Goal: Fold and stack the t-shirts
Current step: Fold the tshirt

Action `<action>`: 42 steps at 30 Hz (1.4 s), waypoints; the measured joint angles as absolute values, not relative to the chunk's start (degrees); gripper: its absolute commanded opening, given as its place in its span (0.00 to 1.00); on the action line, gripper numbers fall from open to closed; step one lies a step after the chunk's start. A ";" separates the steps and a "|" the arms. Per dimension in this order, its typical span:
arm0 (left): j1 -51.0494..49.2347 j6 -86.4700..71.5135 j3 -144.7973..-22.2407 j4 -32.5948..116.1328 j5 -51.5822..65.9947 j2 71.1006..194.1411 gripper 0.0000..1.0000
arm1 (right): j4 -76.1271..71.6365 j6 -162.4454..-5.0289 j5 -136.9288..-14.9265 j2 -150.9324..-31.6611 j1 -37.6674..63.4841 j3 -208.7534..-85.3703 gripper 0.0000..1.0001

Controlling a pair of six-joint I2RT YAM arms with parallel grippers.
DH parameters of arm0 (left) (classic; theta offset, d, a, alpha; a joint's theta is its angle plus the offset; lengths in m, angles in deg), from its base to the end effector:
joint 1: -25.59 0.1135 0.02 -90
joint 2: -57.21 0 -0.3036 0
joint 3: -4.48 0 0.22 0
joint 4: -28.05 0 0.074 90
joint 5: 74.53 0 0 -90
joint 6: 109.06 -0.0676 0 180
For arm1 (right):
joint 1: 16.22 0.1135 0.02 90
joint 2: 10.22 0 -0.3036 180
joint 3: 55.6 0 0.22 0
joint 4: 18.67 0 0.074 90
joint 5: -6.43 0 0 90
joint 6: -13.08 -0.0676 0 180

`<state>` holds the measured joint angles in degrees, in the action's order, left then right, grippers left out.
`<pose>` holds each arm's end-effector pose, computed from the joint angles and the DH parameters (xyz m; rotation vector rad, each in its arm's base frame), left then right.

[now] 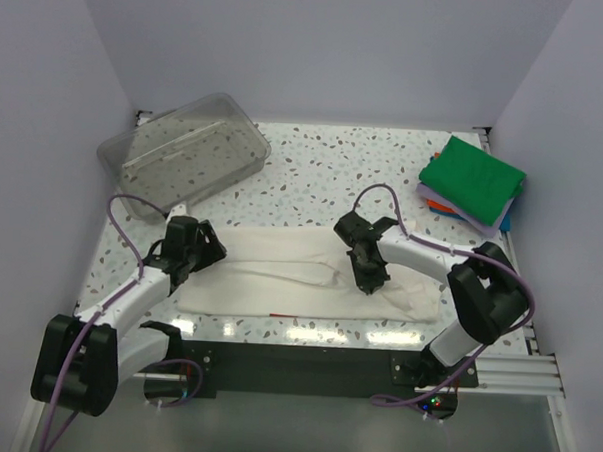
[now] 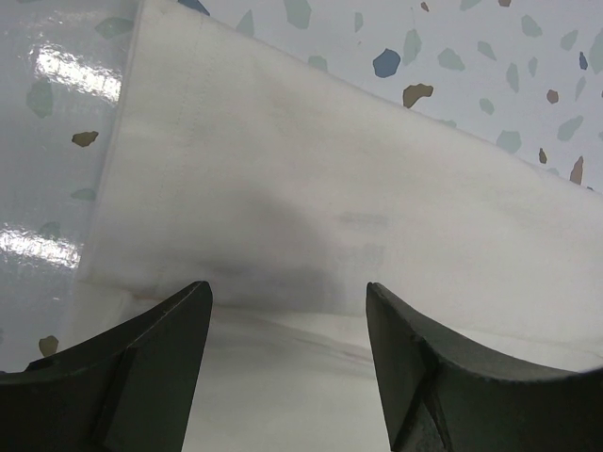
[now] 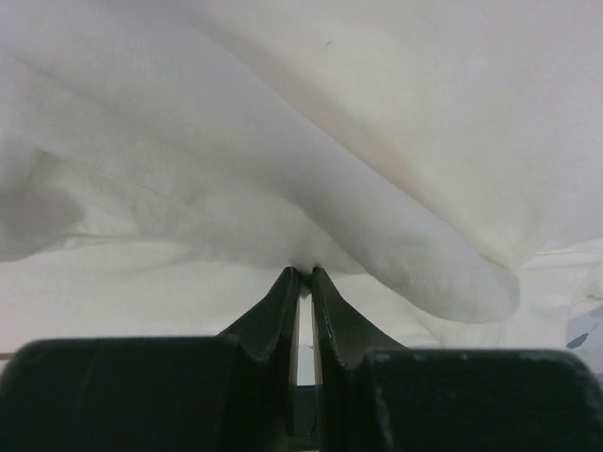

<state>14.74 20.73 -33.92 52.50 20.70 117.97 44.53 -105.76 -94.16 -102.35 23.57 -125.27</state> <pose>0.1700 -0.0263 0.1917 -0.6432 2.3182 -0.3079 0.1964 0.1474 0.1928 -0.2730 2.9580 -0.1639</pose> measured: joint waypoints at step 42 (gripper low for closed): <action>15.13 19.16 -35.10 51.62 21.90 122.10 0.72 | 48.18 -104.98 -70.25 -107.51 26.92 -132.59 0.04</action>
<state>15.13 19.16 -35.10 51.62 21.90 122.10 48.18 -104.98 -70.25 -107.51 26.92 -132.59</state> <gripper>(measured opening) 0.722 0.065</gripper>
